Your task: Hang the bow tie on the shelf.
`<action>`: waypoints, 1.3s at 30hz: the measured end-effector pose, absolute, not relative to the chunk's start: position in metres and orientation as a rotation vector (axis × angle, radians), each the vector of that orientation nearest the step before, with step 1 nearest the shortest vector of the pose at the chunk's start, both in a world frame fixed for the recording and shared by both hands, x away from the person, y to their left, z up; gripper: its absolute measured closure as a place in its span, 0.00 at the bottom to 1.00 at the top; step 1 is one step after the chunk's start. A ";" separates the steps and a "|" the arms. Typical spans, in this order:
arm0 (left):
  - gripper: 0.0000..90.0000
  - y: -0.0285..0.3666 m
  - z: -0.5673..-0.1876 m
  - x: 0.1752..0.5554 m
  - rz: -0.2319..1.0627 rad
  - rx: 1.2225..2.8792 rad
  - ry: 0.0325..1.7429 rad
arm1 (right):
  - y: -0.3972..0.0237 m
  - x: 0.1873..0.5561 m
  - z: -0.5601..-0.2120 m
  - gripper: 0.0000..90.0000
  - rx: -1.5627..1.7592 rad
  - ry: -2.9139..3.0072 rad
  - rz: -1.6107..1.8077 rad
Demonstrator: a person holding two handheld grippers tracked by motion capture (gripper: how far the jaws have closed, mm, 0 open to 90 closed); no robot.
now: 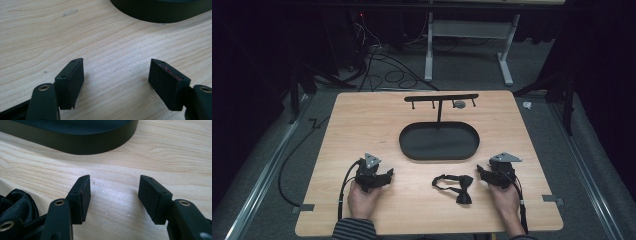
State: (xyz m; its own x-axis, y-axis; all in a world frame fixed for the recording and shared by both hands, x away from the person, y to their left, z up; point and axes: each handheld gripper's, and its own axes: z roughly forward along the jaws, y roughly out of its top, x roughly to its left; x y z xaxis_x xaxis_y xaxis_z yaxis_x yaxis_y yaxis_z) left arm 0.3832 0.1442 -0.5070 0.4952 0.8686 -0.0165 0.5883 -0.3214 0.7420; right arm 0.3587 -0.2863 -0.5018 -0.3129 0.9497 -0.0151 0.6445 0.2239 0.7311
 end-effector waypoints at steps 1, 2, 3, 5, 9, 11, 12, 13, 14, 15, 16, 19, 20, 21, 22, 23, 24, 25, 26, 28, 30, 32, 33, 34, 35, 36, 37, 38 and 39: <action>0.32 0.144 -0.507 0.383 0.510 2.037 1.194 | -0.286 0.359 -0.502 0.51 1.470 2.036 0.877; 0.32 0.144 -0.507 0.383 0.510 2.037 1.194 | -0.286 0.359 -0.502 0.51 1.470 2.036 0.878; 0.32 0.144 -0.507 0.383 0.510 2.037 1.194 | -0.286 0.359 -0.502 0.51 1.470 2.036 0.878; 0.32 0.144 -0.507 0.383 0.510 2.038 1.193 | -0.286 0.359 -0.502 0.51 1.467 2.037 0.876; 0.32 0.144 -0.507 0.383 0.510 2.038 1.193 | -0.286 0.358 -0.501 0.53 1.464 2.044 0.889; 0.32 0.144 -0.507 0.383 0.509 2.038 1.193 | -0.287 0.357 -0.501 0.54 1.470 2.044 0.895; 0.32 0.144 -0.507 0.383 0.509 2.038 1.193 | -0.287 0.357 -0.501 0.54 1.472 2.045 0.897; 0.32 0.144 -0.507 0.383 0.509 2.038 1.193 | -0.287 0.357 -0.501 0.54 1.472 2.045 0.897; 0.32 0.144 -0.507 0.383 0.508 2.037 1.194 | -0.287 0.356 -0.500 0.54 1.468 2.044 0.905; 0.32 0.144 -0.507 0.383 0.508 2.037 1.194 | -0.287 0.356 -0.500 0.54 1.468 2.045 0.915; 0.32 0.144 -0.507 0.383 0.510 2.038 1.193 | -0.287 0.355 -0.499 0.54 1.473 2.045 0.929; 0.32 0.144 -0.507 0.383 0.510 2.038 1.193 | -0.286 0.352 -0.496 0.54 1.472 2.040 0.949; 0.32 0.144 -0.507 0.383 0.510 2.038 1.193 | -0.286 0.350 -0.494 0.54 1.466 2.044 0.963; 0.32 0.144 -0.507 0.383 0.510 2.038 1.193 | -0.286 0.350 -0.494 0.54 1.466 2.044 0.963; 0.32 0.144 -0.507 0.383 0.510 2.038 1.193 | -0.286 0.348 -0.492 0.54 1.458 2.046 0.976; 0.32 0.144 -0.507 0.383 0.510 2.038 1.193 | -0.286 0.347 -0.491 0.54 1.458 2.046 0.985; 0.32 0.144 -0.507 0.383 0.510 2.038 1.193 | -0.286 0.346 -0.490 0.54 1.458 2.046 0.995; 0.32 0.144 -0.507 0.383 0.510 2.038 1.193 | -0.286 0.346 -0.490 0.54 1.458 2.046 0.995; 0.32 0.144 -0.507 0.383 0.510 2.038 1.193 | -0.286 0.344 -0.487 0.56 1.459 2.052 1.010; 0.32 0.144 -0.507 0.383 0.510 2.038 1.193 | -0.286 0.342 -0.484 0.57 1.451 2.058 1.028; 0.32 0.144 -0.507 0.383 0.510 2.038 1.193 | -0.286 0.340 -0.481 0.57 1.448 2.063 1.039; 0.32 0.144 -0.507 0.383 0.510 2.037 1.193 | -0.286 0.337 -0.478 0.56 1.438 2.060 1.052; 0.32 0.144 -0.507 0.383 0.510 2.037 1.193 | -0.286 0.337 -0.478 0.56 1.438 2.060 1.052; 0.32 0.144 -0.507 0.383 0.510 2.038 1.194 | -0.286 0.335 -0.475 0.56 1.429 2.060 1.076; 0.32 0.144 -0.507 0.383 0.510 2.038 1.194 | -0.286 0.335 -0.475 0.56 1.429 2.060 1.076; 0.32 0.144 -0.507 0.383 0.510 2.038 1.193 | -0.285 0.332 -0.473 0.55 1.413 2.066 1.088; 0.32 0.144 -0.507 0.383 0.510 2.038 1.193 | -0.285 0.332 -0.473 0.55 1.413 2.066 1.088; 0.32 0.144 -0.507 0.383 0.510 2.038 1.193 | -0.282 0.330 -0.472 0.55 1.405 2.078 1.096; 0.32 0.144 -0.507 0.383 0.510 2.038 1.193 | -0.282 0.330 -0.472 0.55 1.405 2.078 1.096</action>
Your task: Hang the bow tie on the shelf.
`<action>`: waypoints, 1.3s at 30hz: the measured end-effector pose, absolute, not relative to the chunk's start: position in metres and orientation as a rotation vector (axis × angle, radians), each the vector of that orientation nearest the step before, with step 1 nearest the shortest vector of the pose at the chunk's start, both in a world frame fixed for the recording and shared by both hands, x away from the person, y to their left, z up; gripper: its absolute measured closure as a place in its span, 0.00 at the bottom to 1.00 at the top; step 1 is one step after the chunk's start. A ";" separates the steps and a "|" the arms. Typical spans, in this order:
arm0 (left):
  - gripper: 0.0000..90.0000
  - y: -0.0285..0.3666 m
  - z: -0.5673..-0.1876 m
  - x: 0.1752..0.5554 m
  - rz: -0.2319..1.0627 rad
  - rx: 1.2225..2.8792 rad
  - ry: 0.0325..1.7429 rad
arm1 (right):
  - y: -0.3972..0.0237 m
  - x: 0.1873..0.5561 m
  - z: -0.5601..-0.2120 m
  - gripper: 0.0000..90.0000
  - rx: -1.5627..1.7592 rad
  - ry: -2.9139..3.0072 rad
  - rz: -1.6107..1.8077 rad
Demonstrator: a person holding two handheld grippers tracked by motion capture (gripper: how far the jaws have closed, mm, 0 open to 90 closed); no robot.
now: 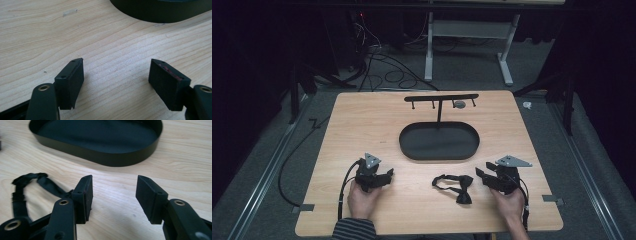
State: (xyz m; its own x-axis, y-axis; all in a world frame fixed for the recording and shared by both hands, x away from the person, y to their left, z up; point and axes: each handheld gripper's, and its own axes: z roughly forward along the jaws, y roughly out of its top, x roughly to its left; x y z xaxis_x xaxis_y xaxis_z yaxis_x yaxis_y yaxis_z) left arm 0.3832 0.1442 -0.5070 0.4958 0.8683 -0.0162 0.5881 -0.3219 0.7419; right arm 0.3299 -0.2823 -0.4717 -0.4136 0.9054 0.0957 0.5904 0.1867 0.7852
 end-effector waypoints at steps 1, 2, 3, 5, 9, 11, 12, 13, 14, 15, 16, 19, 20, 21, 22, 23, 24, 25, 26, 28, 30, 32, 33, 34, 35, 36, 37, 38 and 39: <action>0.32 0.144 -0.507 0.383 0.510 2.038 1.193 | -0.279 0.328 -0.471 0.55 1.396 2.092 1.108; 0.32 0.144 -0.507 0.383 0.510 2.038 1.193 | -0.279 0.328 -0.471 0.55 1.396 2.092 1.108; 0.32 0.144 -0.507 0.383 0.510 2.038 1.193 | -0.274 0.327 -0.470 0.56 1.379 2.115 1.112; 0.32 0.144 -0.507 0.383 0.510 2.038 1.193 | -0.268 0.327 -0.468 0.58 1.360 2.137 1.115; 0.32 0.144 -0.507 0.383 0.510 2.038 1.193 | -0.255 0.328 -0.464 0.60 1.306 2.187 1.123; 0.32 0.144 -0.507 0.383 0.510 2.038 1.193 | -0.248 0.329 -0.462 0.60 1.290 2.206 1.130; 0.32 0.144 -0.507 0.383 0.510 2.038 1.193 | -0.248 0.329 -0.462 0.60 1.290 2.206 1.130; 0.32 0.144 -0.507 0.383 0.510 2.038 1.193 | -0.242 0.331 -0.462 0.60 1.271 2.225 1.140; 0.32 0.144 -0.507 0.383 0.510 2.038 1.193 | -0.240 0.331 -0.462 0.60 1.267 2.231 1.142; 0.32 0.144 -0.507 0.383 0.510 2.038 1.193 | -0.237 0.333 -0.461 0.60 1.262 2.240 1.143; 0.32 0.144 -0.507 0.383 0.510 2.038 1.193 | -0.234 0.333 -0.461 0.60 1.259 2.249 1.146; 0.32 0.144 -0.507 0.383 0.510 2.038 1.193 | -0.229 0.335 -0.461 0.61 1.248 2.263 1.151; 0.32 0.144 -0.507 0.383 0.510 2.038 1.193 | -0.227 0.336 -0.461 0.61 1.241 2.269 1.155; 0.32 0.144 -0.507 0.383 0.510 2.038 1.193 | -0.222 0.337 -0.460 0.61 1.231 2.278 1.162; 0.32 0.144 -0.507 0.383 0.510 2.038 1.193 | -0.222 0.337 -0.460 0.61 1.231 2.278 1.162; 0.32 0.144 -0.507 0.383 0.509 2.038 1.193 | -0.216 0.339 -0.461 0.61 1.217 2.293 1.163; 0.32 0.144 -0.507 0.383 0.509 2.038 1.193 | -0.213 0.341 -0.462 0.61 1.212 2.302 1.163; 0.32 0.144 -0.507 0.383 0.509 2.038 1.193 | -0.211 0.341 -0.462 0.61 1.209 2.310 1.160; 0.32 0.144 -0.507 0.383 0.509 2.038 1.193 | -0.208 0.343 -0.463 0.62 1.204 2.323 1.154; 0.32 0.144 -0.507 0.383 0.509 2.038 1.193 | -0.206 0.344 -0.464 0.62 1.199 2.330 1.152; 0.32 0.144 -0.507 0.383 0.509 2.038 1.193 | -0.202 0.345 -0.466 0.62 1.192 2.346 1.145; 0.32 0.144 -0.507 0.383 0.509 2.038 1.193 | -0.197 0.348 -0.469 0.62 1.190 2.364 1.136; 0.32 0.144 -0.507 0.383 0.510 2.038 1.193 | -0.196 0.349 -0.470 0.62 1.194 2.372 1.133; 0.32 0.144 -0.507 0.383 0.510 2.038 1.193 | -0.196 0.349 -0.470 0.62 1.194 2.372 1.133; 0.32 0.144 -0.507 0.383 0.510 2.038 1.193 | -0.193 0.351 -0.472 0.63 1.188 2.382 1.127; 0.32 0.144 -0.507 0.383 0.510 2.038 1.193 | -0.191 0.352 -0.472 0.63 1.192 2.387 1.122; 0.32 0.144 -0.507 0.383 0.508 2.037 1.194 | -0.190 0.353 -0.473 0.63 1.195 2.395 1.119; 0.32 0.144 -0.507 0.383 0.508 2.037 1.194 | -0.188 0.354 -0.474 0.63 1.195 2.400 1.116; 0.32 0.144 -0.507 0.383 0.508 2.037 1.194 | -0.187 0.355 -0.476 0.63 1.188 2.403 1.114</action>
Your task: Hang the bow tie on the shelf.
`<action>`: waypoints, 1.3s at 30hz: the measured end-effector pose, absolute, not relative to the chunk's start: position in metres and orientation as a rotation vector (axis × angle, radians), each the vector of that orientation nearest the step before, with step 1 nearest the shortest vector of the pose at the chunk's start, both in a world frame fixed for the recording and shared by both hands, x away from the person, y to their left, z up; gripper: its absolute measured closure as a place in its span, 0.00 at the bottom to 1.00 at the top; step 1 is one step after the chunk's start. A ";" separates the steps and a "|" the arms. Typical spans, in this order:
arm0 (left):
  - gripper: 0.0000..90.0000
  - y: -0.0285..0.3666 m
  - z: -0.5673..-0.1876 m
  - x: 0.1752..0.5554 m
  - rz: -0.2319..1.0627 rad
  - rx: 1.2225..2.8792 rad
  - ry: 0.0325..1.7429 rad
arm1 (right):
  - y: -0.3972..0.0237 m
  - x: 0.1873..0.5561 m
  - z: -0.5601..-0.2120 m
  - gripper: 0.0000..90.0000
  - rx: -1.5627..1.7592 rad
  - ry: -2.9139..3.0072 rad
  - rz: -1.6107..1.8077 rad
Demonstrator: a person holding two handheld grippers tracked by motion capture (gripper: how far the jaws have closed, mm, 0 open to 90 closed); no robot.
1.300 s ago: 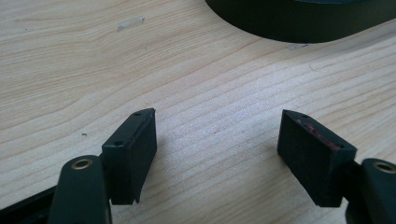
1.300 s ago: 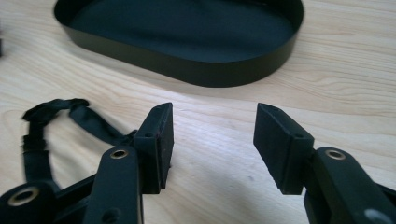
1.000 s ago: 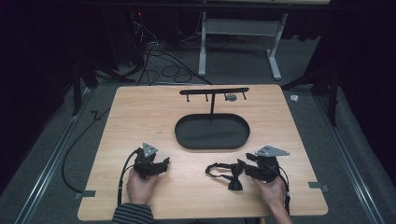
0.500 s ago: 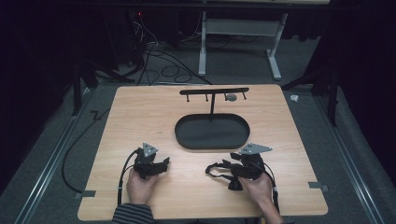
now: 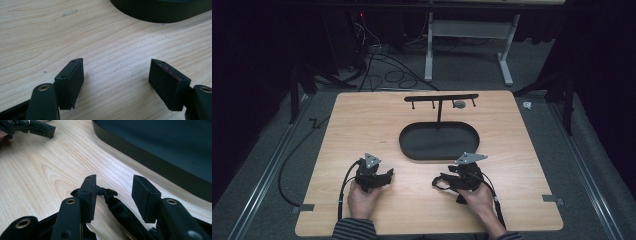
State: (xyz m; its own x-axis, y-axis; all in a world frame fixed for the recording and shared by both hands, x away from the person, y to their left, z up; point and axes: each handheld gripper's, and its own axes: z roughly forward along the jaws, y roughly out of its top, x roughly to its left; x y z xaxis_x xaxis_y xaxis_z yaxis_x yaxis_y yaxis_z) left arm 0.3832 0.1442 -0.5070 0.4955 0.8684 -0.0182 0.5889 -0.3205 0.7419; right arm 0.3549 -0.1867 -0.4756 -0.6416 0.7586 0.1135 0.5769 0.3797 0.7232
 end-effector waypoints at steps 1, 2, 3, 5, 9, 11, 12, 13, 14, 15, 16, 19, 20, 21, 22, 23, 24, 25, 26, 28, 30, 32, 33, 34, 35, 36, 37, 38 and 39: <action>0.32 0.144 -0.507 0.383 0.508 2.037 1.194 | -0.185 0.356 -0.477 0.63 1.185 2.410 1.103; 0.32 0.144 -0.507 0.383 0.508 2.037 1.194 | -0.184 0.356 -0.478 0.63 1.186 2.415 1.099; 0.32 0.144 -0.507 0.383 0.508 2.037 1.194 | -0.182 0.357 -0.479 0.63 1.189 2.421 1.092; 0.32 0.144 -0.507 0.383 0.508 2.037 1.194 | -0.181 0.358 -0.481 0.63 1.185 2.427 1.082; 0.32 0.144 -0.507 0.383 0.508 2.037 1.194 | -0.178 0.361 -0.486 0.66 1.185 2.455 1.041; 0.32 0.144 -0.507 0.383 0.508 2.037 1.194 | -0.178 0.362 -0.488 0.68 1.187 2.460 1.030; 0.32 0.144 -0.507 0.383 0.508 2.037 1.194 | -0.178 0.362 -0.489 0.70 1.184 2.461 1.026; 0.32 0.144 -0.507 0.383 0.508 2.037 1.194 | -0.178 0.362 -0.489 0.72 1.182 2.459 1.023; 0.32 0.144 -0.507 0.383 0.508 2.037 1.194 | -0.179 0.362 -0.490 0.73 1.176 2.456 1.026; 0.32 0.144 -0.507 0.383 0.508 2.037 1.194 | -0.179 0.362 -0.490 0.73 1.176 2.456 1.026; 0.32 0.144 -0.507 0.383 0.508 2.037 1.194 | -0.179 0.361 -0.490 0.76 1.173 2.456 1.022; 0.32 0.144 -0.507 0.383 0.508 2.037 1.194 | -0.180 0.361 -0.491 0.79 1.167 2.460 1.019; 0.32 0.144 -0.507 0.383 0.508 2.037 1.194 | -0.180 0.361 -0.492 0.80 1.162 2.466 1.014; 0.32 0.144 -0.507 0.383 0.508 2.037 1.194 | -0.180 0.361 -0.492 0.81 1.153 2.468 1.007; 0.32 0.144 -0.507 0.383 0.508 2.037 1.194 | -0.180 0.360 -0.494 0.82 1.154 2.473 1.003; 0.32 0.144 -0.507 0.383 0.508 2.037 1.194 | -0.181 0.360 -0.494 0.83 1.159 2.470 1.009; 0.32 0.144 -0.507 0.383 0.508 2.037 1.194 | -0.182 0.360 -0.494 0.84 1.155 2.471 1.009; 0.32 0.144 -0.507 0.383 0.508 2.037 1.194 | -0.182 0.360 -0.494 0.84 1.155 2.471 1.009; 0.32 0.144 -0.507 0.383 0.508 2.037 1.194 | -0.182 0.361 -0.494 0.85 1.154 2.472 1.009; 0.32 0.144 -0.507 0.383 0.510 2.038 1.193 | -0.182 0.360 -0.494 0.89 1.142 2.474 1.002; 0.32 0.144 -0.507 0.383 0.510 2.038 1.193 | -0.183 0.359 -0.494 0.90 1.139 2.478 1.005; 0.32 0.144 -0.507 0.383 0.509 2.037 1.194 | -0.183 0.358 -0.493 0.90 1.128 2.475 1.008; 0.32 0.144 -0.507 0.383 0.509 2.037 1.194 | -0.183 0.358 -0.493 0.90 1.128 2.475 1.008; 0.32 0.144 -0.507 0.383 0.508 2.037 1.194 | -0.184 0.357 -0.492 0.91 1.126 2.468 1.011; 0.32 0.144 -0.507 0.383 0.508 2.037 1.194 | -0.184 0.357 -0.492 0.91 1.126 2.468 1.011; 0.32 0.144 -0.507 0.383 0.508 2.037 1.194 | -0.186 0.355 -0.489 0.91 1.120 2.456 1.016; 0.32 0.144 -0.507 0.383 0.508 2.037 1.194 | -0.186 0.355 -0.489 0.91 1.120 2.456 1.016; 0.32 0.144 -0.507 0.383 0.507 2.037 1.194 | -0.188 0.353 -0.485 0.91 1.110 2.440 1.016; 0.32 0.144 -0.507 0.383 0.507 2.037 1.194 | -0.188 0.353 -0.485 0.91 1.110 2.440 1.016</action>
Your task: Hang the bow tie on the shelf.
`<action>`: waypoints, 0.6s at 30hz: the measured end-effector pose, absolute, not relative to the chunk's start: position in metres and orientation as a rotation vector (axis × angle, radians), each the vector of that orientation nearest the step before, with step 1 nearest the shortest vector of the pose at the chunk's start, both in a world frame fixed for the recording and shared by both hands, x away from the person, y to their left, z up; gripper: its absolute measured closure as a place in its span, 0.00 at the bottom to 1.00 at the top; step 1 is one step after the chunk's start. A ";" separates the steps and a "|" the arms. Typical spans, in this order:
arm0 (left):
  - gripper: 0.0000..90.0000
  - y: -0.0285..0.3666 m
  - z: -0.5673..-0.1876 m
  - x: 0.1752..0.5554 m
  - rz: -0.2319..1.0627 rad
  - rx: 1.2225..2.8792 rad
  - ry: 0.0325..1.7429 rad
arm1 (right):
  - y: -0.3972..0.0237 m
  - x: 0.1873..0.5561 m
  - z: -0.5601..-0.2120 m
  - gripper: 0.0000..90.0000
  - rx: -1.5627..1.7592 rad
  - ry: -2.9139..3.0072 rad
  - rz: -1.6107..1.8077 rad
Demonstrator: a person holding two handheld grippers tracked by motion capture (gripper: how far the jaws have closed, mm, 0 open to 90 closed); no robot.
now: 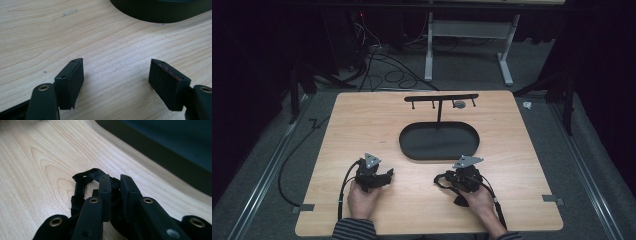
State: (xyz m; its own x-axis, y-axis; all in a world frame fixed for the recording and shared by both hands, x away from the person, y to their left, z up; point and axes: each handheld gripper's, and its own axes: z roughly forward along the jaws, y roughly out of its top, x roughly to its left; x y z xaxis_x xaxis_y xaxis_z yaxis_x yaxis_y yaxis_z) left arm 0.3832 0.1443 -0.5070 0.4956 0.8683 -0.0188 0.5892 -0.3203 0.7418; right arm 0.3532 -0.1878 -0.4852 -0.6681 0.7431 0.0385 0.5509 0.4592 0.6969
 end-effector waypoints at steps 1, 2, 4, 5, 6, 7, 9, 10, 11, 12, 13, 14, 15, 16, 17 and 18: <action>0.32 0.144 -0.507 0.383 0.508 2.037 1.194 | -0.191 0.353 -0.480 0.91 1.101 2.423 1.031; 0.32 0.144 -0.507 0.383 0.508 2.037 1.194 | -0.191 0.353 -0.480 0.91 1.101 2.423 1.031; 0.32 0.144 -0.507 0.383 0.509 2.037 1.195 | -0.196 0.351 -0.471 0.91 1.094 2.398 1.049; 0.32 0.144 -0.507 0.383 0.509 2.037 1.195 | -0.198 0.350 -0.468 0.91 1.093 2.385 1.057; 0.32 0.144 -0.507 0.383 0.509 2.037 1.195 | -0.198 0.350 -0.468 0.91 1.093 2.385 1.057; 0.32 0.144 -0.507 0.383 0.510 2.037 1.194 | -0.202 0.348 -0.462 0.91 1.090 2.363 1.076; 0.32 0.144 -0.507 0.383 0.510 2.038 1.193 | -0.206 0.346 -0.456 0.91 1.085 2.339 1.087; 0.32 0.144 -0.507 0.383 0.510 2.038 1.193 | -0.206 0.346 -0.456 0.91 1.085 2.339 1.087; 0.32 0.144 -0.507 0.383 0.510 2.037 1.194 | -0.208 0.345 -0.453 0.91 1.080 2.328 1.090; 0.32 0.144 -0.507 0.383 0.510 2.038 1.194 | -0.211 0.344 -0.448 0.91 1.070 2.308 1.106; 0.32 0.144 -0.507 0.383 0.510 2.038 1.194 | -0.212 0.343 -0.446 0.91 1.072 2.298 1.111; 0.32 0.144 -0.507 0.383 0.510 2.038 1.194 | -0.214 0.343 -0.444 0.91 1.068 2.290 1.118; 0.32 0.144 -0.507 0.383 0.510 2.038 1.194 | -0.214 0.343 -0.444 0.91 1.068 2.290 1.118; 0.32 0.144 -0.507 0.383 0.510 2.037 1.194 | -0.215 0.343 -0.442 0.91 1.068 2.282 1.125; 0.32 0.144 -0.507 0.383 0.510 2.037 1.194 | -0.216 0.343 -0.440 0.91 1.066 2.276 1.120; 0.32 0.144 -0.507 0.383 0.509 2.037 1.195 | -0.216 0.343 -0.438 0.91 1.066 2.271 1.121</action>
State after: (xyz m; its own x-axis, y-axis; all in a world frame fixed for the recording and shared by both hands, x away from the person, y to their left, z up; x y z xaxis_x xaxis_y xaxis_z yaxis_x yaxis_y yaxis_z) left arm 0.3832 0.1443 -0.5070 0.4948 0.8688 -0.0175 0.5889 -0.3204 0.7420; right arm 0.3428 -0.2165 -0.4380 -0.6341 0.7731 -0.0128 0.4598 0.3904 0.7976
